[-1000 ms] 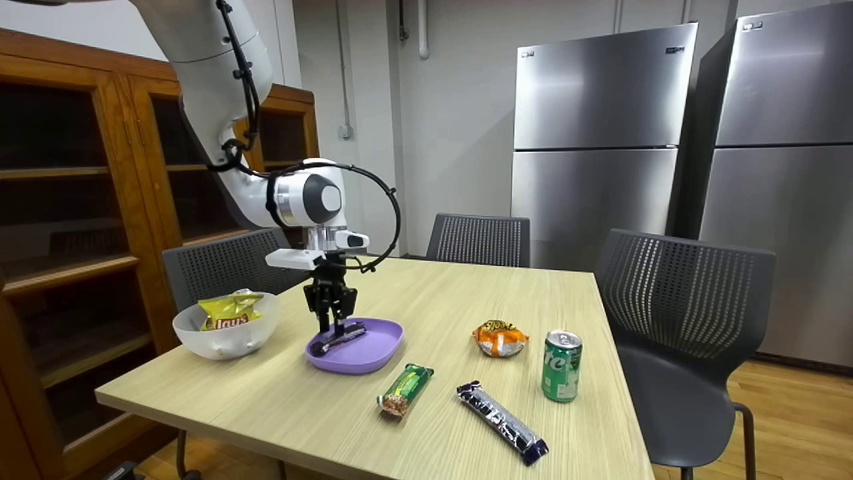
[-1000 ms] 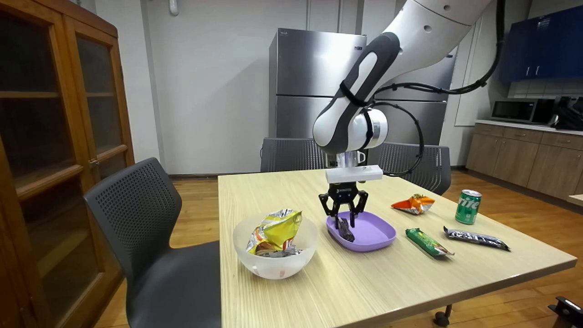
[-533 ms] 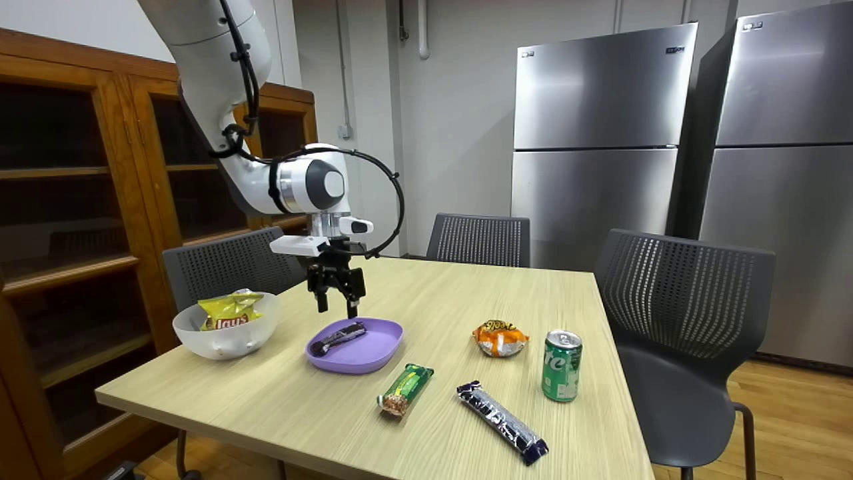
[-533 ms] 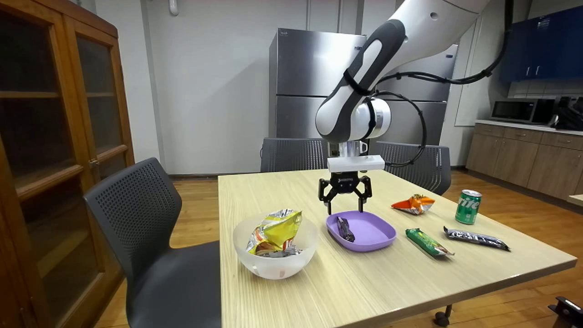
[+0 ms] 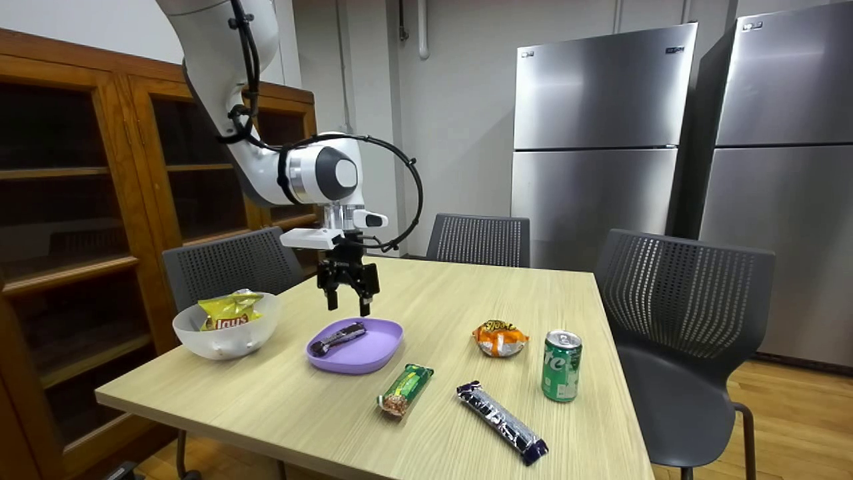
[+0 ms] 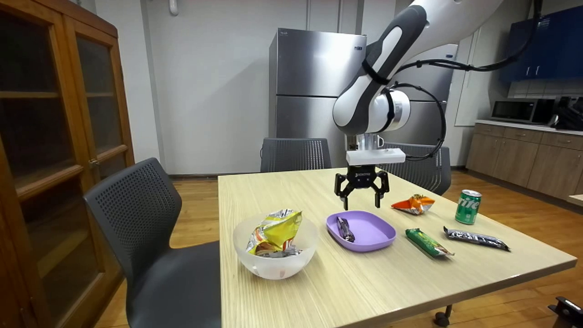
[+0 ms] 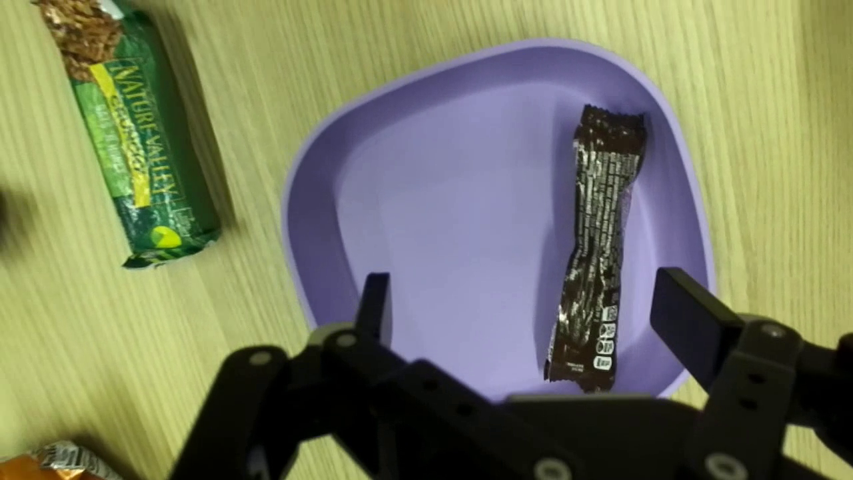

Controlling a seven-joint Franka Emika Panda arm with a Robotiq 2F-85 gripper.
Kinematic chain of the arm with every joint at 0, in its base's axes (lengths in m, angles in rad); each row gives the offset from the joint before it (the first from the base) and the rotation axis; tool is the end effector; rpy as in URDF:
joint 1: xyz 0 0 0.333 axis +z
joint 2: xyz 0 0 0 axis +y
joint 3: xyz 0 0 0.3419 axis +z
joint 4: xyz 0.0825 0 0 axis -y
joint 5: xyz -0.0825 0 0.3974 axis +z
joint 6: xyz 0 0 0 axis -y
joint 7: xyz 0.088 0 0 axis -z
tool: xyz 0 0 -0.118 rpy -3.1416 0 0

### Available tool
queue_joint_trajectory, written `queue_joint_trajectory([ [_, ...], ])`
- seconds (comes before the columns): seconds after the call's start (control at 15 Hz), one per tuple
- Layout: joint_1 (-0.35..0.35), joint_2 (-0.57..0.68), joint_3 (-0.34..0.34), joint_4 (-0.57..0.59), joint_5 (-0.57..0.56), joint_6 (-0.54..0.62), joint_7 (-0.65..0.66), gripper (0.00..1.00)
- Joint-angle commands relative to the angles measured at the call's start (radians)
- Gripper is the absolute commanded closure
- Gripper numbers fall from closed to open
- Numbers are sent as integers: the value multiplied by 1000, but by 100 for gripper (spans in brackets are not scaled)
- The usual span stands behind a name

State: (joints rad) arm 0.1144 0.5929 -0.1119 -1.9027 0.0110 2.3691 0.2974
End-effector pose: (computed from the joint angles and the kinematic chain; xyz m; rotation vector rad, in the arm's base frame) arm 0.6375 0.0041 0.1768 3.0309 -0.4397 -0.1733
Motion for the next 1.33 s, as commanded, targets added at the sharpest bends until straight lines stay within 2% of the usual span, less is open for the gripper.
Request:
queue_joint_trajectory([
  [0.0, -38, -74, 24, -78, -6, -11, -62, 0],
  [0.07, -26, -20, 14, -27, -11, -2, -21, 0],
  [1.07, -28, -15, 15, -30, -11, 1, -24, 0],
  [1.27, -39, -24, 14, -53, -9, 30, -40, 0],
])
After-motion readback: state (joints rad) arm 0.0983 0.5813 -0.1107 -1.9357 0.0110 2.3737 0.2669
